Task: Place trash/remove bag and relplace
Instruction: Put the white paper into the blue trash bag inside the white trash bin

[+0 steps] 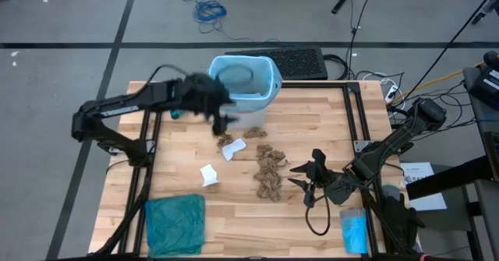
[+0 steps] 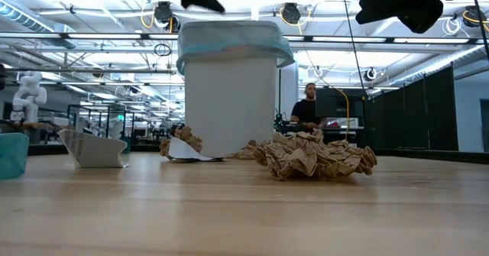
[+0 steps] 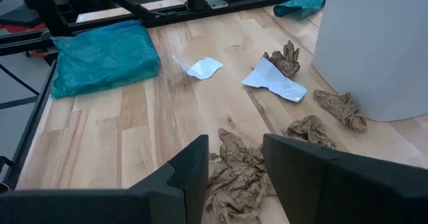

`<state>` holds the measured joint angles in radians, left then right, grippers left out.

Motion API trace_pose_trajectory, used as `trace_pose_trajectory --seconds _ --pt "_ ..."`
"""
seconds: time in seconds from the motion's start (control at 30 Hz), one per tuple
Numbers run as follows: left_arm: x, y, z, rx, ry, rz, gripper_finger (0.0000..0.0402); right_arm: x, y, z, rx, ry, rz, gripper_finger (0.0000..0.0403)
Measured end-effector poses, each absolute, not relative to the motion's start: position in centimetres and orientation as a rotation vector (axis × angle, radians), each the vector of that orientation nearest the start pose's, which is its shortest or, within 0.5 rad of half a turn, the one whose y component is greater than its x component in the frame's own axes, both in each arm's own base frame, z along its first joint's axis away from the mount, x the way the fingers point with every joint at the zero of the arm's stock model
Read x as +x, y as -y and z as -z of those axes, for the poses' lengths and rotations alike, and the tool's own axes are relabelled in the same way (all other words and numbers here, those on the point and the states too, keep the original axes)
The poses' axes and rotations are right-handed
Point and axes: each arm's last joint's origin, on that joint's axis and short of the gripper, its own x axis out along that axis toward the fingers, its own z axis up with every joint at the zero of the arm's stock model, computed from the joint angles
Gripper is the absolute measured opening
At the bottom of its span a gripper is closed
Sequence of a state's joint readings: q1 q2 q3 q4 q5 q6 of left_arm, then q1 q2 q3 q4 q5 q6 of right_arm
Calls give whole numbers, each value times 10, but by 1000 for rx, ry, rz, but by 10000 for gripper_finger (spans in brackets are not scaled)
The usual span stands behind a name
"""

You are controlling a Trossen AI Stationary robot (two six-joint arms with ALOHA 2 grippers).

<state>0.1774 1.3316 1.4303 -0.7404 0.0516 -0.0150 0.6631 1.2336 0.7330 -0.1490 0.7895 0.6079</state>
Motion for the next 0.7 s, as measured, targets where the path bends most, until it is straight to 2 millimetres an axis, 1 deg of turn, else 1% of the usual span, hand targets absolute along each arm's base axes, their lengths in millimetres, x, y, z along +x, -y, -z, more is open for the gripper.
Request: trace_pose_trajectory --seconds 0.13,0.23,0.3,0.43,0.53,0.7 --pt "266 4 -383 -23 -705 10 283 207 -136 -233 157 -429 263 134" --pt "265 33 -376 10 -741 30 283 207 -135 -234 153 -420 278 134" --pt "263 49 -368 37 -764 35 283 207 -135 -234 155 -416 281 134" --pt "259 71 -346 55 -809 -11 283 208 -135 -234 154 -412 282 134" --pt "255 80 -329 29 -842 -52 283 208 -135 -234 151 -410 285 134" --pt "254 92 -306 -15 -829 -71 283 208 -135 -234 152 -409 286 134"
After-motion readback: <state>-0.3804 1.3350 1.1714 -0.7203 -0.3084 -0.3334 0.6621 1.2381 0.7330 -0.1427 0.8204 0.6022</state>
